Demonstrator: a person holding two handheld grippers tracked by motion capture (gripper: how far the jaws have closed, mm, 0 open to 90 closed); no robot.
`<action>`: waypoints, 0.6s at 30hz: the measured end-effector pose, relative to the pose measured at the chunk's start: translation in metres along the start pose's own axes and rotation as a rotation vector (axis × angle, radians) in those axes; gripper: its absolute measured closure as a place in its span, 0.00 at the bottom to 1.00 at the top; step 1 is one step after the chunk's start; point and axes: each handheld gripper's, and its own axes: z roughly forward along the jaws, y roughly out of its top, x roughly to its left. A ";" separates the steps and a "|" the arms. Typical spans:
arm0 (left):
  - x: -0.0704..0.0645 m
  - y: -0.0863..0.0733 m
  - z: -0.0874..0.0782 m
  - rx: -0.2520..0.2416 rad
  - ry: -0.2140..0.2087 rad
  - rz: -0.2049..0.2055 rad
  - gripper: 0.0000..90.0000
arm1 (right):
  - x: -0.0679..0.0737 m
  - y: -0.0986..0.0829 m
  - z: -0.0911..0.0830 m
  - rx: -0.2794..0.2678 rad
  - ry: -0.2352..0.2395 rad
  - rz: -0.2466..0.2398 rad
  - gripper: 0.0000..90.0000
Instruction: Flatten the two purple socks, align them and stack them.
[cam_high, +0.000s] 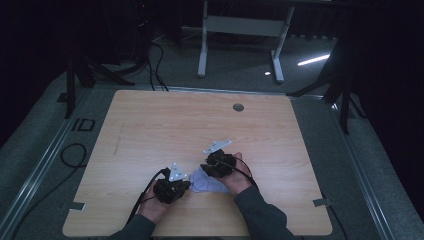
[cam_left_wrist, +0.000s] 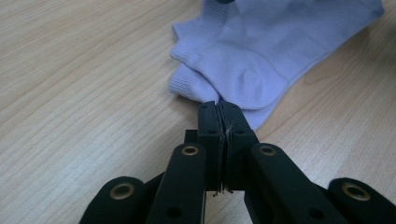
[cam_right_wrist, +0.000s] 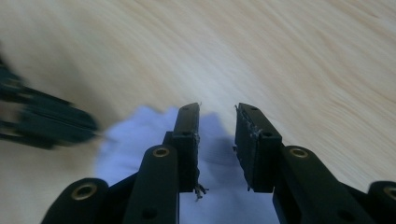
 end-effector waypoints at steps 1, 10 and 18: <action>0.000 0.000 0.001 0.003 0.000 0.001 0.97 | 0.002 0.001 0.000 0.000 0.012 -0.007 0.77; -0.002 -0.003 0.007 0.029 0.001 0.009 0.98 | 0.019 0.010 0.020 0.051 0.044 -0.045 0.73; -0.004 -0.004 0.008 0.023 0.006 0.024 0.98 | 0.008 0.013 0.042 0.097 0.094 0.044 0.79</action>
